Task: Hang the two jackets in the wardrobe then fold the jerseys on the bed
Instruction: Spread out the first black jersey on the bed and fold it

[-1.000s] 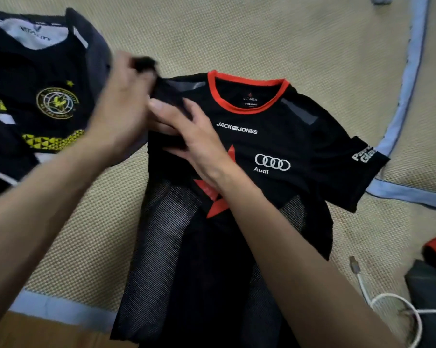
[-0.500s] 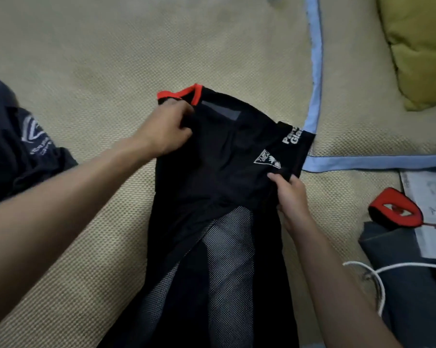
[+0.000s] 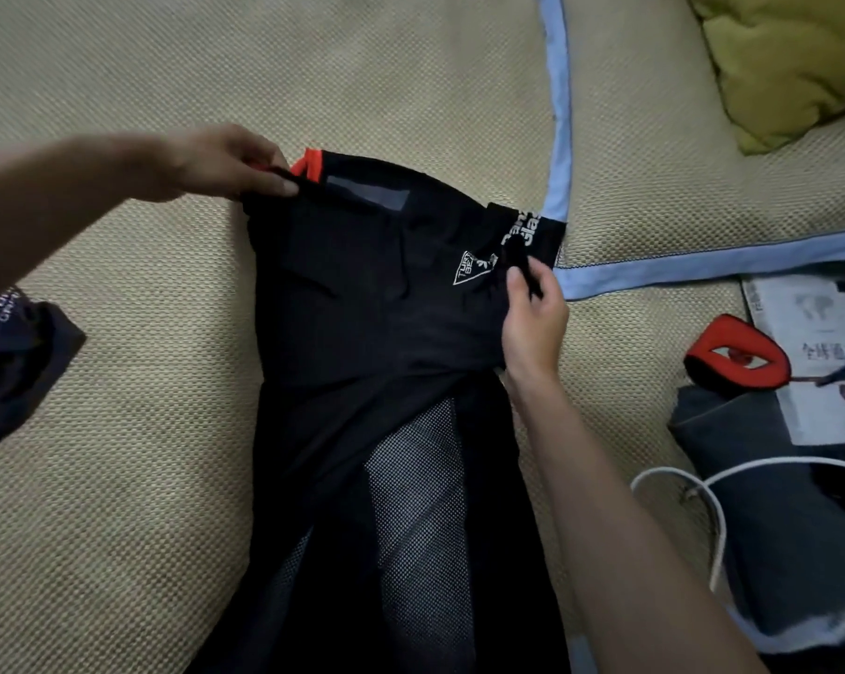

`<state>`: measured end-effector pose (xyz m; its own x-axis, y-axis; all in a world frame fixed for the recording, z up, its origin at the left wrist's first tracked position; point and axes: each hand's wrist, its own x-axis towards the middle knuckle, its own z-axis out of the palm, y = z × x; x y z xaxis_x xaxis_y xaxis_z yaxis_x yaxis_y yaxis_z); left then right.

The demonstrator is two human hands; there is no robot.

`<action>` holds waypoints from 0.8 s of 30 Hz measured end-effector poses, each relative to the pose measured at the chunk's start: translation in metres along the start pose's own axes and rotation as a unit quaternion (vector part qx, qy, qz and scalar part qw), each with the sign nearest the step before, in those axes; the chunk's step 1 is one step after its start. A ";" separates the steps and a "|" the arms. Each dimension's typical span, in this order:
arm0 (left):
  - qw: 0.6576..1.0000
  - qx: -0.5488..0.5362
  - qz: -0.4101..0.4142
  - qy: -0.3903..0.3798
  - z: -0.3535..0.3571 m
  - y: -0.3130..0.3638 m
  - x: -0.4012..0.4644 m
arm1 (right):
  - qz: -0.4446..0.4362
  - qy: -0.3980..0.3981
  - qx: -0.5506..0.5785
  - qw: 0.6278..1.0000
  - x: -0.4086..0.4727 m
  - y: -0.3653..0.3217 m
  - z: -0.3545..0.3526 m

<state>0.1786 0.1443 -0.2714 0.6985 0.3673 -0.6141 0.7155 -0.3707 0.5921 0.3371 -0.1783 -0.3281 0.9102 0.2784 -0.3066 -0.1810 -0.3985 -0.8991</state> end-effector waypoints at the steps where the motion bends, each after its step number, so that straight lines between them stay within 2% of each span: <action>1: 0.999 -0.052 0.001 0.005 -0.002 0.000 0.000 | -0.010 0.015 0.008 1.000 0.006 -0.004 -0.002; 5: 0.983 -0.138 -0.009 0.117 0.000 0.004 0.013 | -0.033 0.091 -0.008 0.995 0.035 -0.015 -0.006; 8: 0.968 -0.132 -0.030 0.211 0.016 0.008 0.030 | -0.007 0.081 -0.079 0.994 0.055 -0.013 -0.008; 12: 0.957 0.020 -0.043 0.285 0.044 0.015 0.029 | 0.035 0.018 -0.164 0.986 0.053 -0.004 -0.015; 15: 0.936 0.155 0.013 0.316 0.070 0.023 -0.001 | 0.021 -0.033 -0.159 0.987 0.041 0.011 -0.028; 17: 0.937 0.171 0.078 0.294 0.098 0.029 -0.033 | 0.004 -0.059 -0.169 0.984 0.035 0.023 -0.039; 19: 0.960 0.139 0.108 0.218 0.135 0.027 -0.072 | 0.005 -0.061 -0.144 0.988 0.033 0.030 -0.048; 22: 0.989 0.115 0.064 0.065 0.198 0.017 -0.129 | 0.022 -0.037 -0.118 0.992 0.032 0.034 -0.059; 24: 0.993 0.119 0.027 -0.008 0.234 0.007 -0.159 | 0.010 -0.025 -0.162 0.986 0.025 0.033 -0.068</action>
<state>0.0703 -0.1166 -0.2919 0.7338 0.3283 -0.5948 0.6535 -0.5803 0.4859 0.3793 -0.2441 -0.3442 0.8867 0.3078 -0.3451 -0.0624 -0.6599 -0.7488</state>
